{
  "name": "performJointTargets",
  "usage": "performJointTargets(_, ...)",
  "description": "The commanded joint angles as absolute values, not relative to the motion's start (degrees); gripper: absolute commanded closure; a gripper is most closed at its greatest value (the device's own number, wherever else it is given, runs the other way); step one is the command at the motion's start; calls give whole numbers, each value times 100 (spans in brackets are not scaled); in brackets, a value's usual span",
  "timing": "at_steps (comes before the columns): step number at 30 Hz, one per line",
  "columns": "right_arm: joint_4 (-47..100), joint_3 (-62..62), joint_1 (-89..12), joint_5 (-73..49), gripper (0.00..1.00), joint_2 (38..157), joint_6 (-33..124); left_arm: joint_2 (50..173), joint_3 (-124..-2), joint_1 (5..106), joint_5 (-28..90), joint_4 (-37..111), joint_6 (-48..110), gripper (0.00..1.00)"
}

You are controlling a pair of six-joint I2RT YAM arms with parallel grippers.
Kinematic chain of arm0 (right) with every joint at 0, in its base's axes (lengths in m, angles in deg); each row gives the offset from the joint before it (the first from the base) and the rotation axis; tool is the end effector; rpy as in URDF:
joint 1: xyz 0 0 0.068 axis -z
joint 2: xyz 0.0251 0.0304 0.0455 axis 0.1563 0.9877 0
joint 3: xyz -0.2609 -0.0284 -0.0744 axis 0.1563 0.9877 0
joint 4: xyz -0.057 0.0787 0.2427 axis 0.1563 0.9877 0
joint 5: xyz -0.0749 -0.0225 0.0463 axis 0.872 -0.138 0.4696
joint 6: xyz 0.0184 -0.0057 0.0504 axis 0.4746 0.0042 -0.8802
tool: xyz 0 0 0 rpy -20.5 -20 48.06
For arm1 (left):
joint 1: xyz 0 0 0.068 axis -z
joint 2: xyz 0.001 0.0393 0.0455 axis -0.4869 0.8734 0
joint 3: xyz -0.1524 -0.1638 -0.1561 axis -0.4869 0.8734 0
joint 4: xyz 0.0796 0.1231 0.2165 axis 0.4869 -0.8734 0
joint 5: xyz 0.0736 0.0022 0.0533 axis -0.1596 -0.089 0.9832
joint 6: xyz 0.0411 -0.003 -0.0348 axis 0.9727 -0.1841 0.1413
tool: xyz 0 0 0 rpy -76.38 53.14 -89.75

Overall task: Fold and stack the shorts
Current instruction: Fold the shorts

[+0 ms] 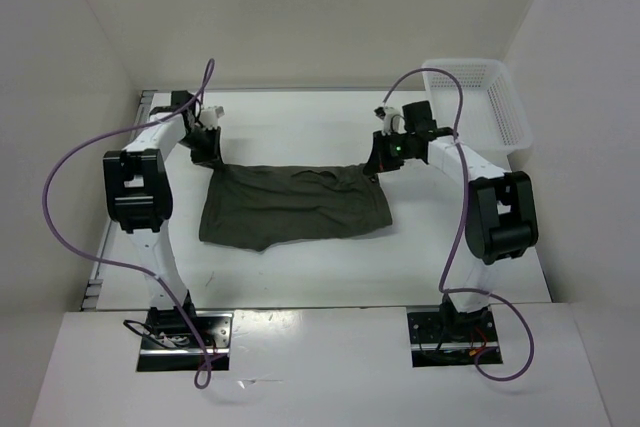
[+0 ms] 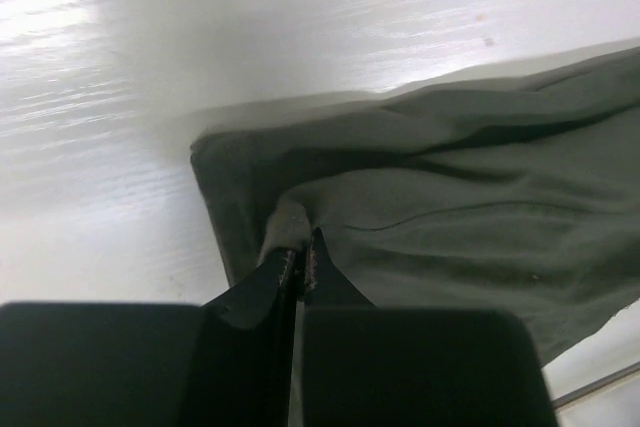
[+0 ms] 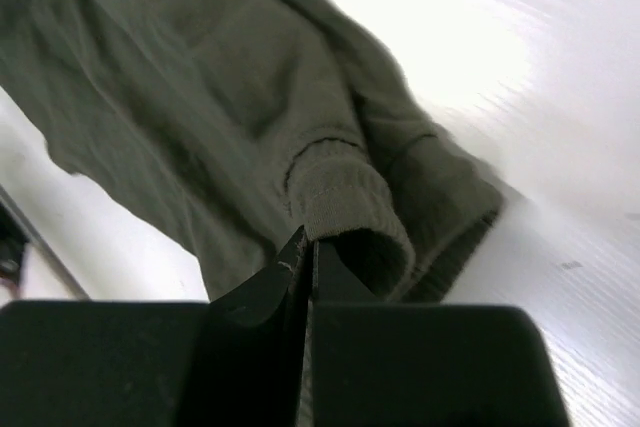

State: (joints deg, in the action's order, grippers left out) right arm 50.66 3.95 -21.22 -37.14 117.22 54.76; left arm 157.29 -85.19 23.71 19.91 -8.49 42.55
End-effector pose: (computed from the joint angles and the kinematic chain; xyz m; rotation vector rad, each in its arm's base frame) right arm 0.3617 0.0981 0.2219 -0.5468 2.4030 0.7839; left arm 0.4377 0.0295 0.1819 -0.0534 2.7468 -0.4488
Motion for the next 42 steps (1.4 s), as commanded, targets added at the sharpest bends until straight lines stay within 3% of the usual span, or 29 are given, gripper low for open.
performJointTargets(1, 4630, 92, -1481, -4236, 99, 11446, 4459, 14876, -8531, 2343, 2153, -641, 4281, 100)
performJointTargets(8, 4042, 435, -1260, -4053, 99, 11683, 3937, 15015, -8680, 2281, 2382, -430, 4281, 100)
performJointTargets(18, 3935, -381, -1207, -3509, 99, 12377, 3690, 15718, -9645, 2228, 2373, -377, 4281, 99)
performJointTargets(24, 3997, -1260, -1207, -1895, 99, 13115, 3611, 16650, -10322, 2368, 2619, -315, 4281, 94)
performJointTargets(32, 4050, -2122, -1549, -935, 95, 13748, 3410, 17398, -10806, 2614, 2918, -315, 4281, 83)
performJointTargets(34, 4111, -2236, -1725, -286, 69, 13845, 3269, 17503, -11078, 2615, 2970, -315, 4281, 62)
performJointTargets(35, 4111, -2315, -1786, -161, 59, 13846, 3268, 17591, -11175, 2615, 2971, -315, 4281, 47)
performJointTargets(37, 4111, -2385, -1945, 146, 56, 13977, 3426, 17591, -11429, 2615, 3032, -368, 4281, 32)
performJointTargets(42, 4164, -2623, -2147, 1070, 56, 13917, 3646, 17242, -11501, 2615, 3234, -368, 4281, 16)
